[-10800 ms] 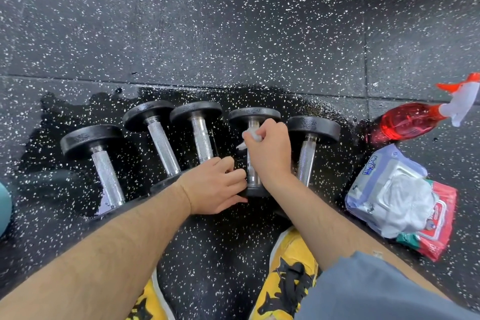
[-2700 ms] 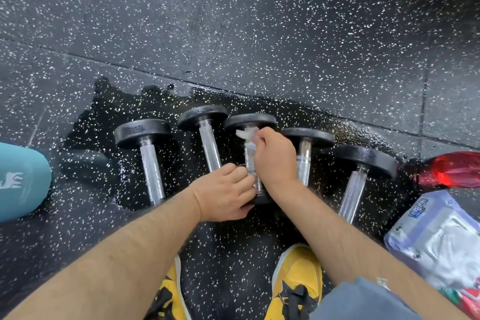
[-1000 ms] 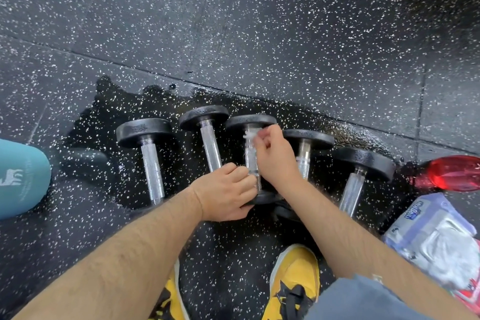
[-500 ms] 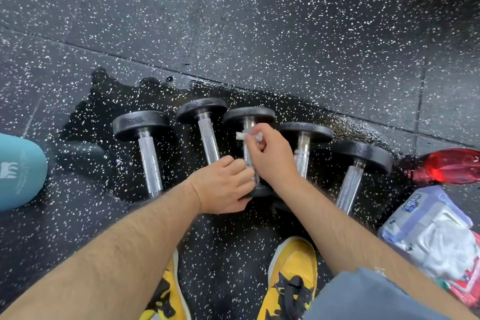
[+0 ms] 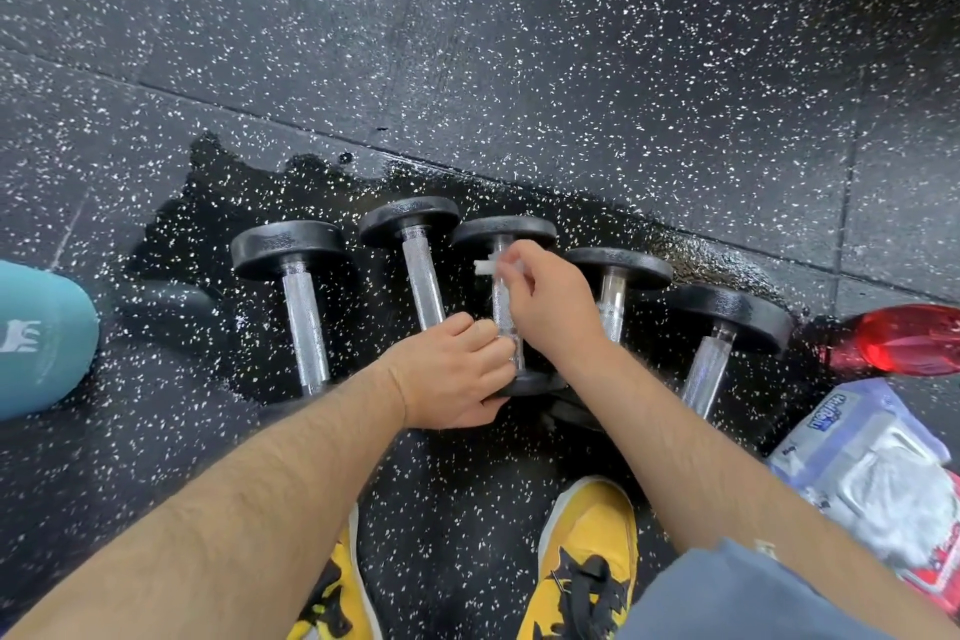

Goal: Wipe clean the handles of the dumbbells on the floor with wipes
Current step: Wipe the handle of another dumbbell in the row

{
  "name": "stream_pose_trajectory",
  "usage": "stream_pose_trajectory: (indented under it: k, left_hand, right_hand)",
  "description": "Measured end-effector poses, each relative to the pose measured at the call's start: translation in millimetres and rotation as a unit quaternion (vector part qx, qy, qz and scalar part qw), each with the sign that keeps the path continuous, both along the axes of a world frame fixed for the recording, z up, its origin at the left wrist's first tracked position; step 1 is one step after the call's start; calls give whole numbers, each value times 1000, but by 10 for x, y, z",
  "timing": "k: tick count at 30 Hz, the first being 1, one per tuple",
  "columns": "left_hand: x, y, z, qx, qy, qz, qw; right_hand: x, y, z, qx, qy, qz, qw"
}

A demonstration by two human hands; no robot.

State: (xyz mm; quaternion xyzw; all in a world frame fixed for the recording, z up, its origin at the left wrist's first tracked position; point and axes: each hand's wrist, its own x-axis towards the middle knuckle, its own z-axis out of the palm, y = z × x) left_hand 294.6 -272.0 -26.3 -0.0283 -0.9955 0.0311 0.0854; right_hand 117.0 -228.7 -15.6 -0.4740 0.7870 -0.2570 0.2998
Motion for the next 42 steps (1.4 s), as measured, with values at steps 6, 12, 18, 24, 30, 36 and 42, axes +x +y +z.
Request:
stream_pose_trajectory:
  k: [6, 12, 18, 24, 30, 36, 42]
  left_hand:
    - [1, -4, -6, -8, -6, 4, 1000]
    - [8, 12, 16, -4, -2, 2, 1000]
    - [-8, -6, 0, -2, -2, 3, 1000]
    - [14, -2, 11, -8, 5, 1, 1000]
    - [26, -8, 16, -10, 7, 2, 1000]
    - [28, -3, 16, -20, 3, -1, 1000]
    - [52, -1, -16, -4, -6, 3, 1000]
  right_hand:
    - [1, 87, 79, 28, 49, 120, 991]
    - [-51, -85, 85, 31, 80, 144, 986]
    - [-183, -37, 119, 51, 38, 157, 986]
    - [-137, 121, 45, 49, -99, 100, 989]
    - [-254, -47, 128, 76, -157, 55, 983]
    - [-232, 131, 62, 81, -146, 91, 982]
    - [-165, 17, 70, 44, -33, 120, 991]
